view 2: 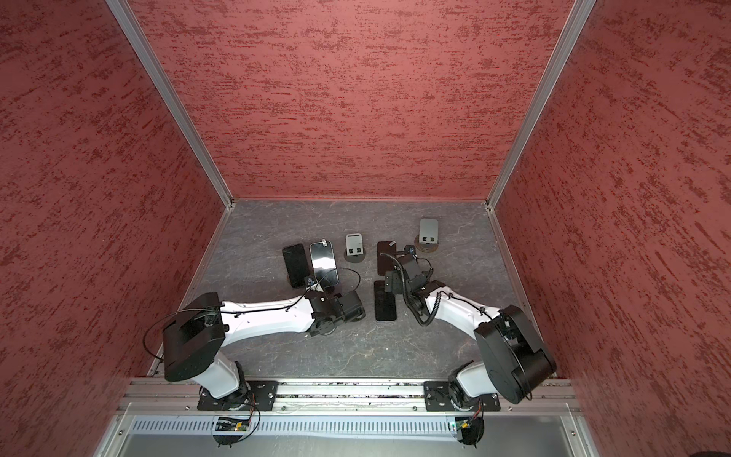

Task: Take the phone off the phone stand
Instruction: 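Move the left gripper down onto the empty purple stand nearer the robot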

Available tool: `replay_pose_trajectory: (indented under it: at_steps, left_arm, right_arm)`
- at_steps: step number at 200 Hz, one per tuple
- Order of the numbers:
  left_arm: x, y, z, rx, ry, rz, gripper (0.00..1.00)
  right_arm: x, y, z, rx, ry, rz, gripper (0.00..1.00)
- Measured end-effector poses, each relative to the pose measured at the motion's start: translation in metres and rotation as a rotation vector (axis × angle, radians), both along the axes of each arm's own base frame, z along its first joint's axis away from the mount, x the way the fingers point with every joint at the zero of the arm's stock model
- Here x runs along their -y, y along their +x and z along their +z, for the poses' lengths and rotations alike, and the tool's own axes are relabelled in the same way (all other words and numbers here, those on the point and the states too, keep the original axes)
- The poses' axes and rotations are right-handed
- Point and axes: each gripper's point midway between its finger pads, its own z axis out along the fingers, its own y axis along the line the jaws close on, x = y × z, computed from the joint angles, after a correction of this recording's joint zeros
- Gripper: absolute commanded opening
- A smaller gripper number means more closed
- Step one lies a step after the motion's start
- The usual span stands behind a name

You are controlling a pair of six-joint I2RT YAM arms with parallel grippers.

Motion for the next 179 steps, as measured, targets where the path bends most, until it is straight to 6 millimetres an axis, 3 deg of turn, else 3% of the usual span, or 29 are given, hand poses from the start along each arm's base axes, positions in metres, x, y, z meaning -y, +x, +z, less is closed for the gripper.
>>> replay_pose_trajectory:
  at_steps: [179]
  left_arm:
    - [-0.014,-0.006,-0.013,-0.021,0.031,0.027,0.63]
  right_arm:
    - [-0.002,0.0,-0.005,-0.018,0.013,0.01,0.99]
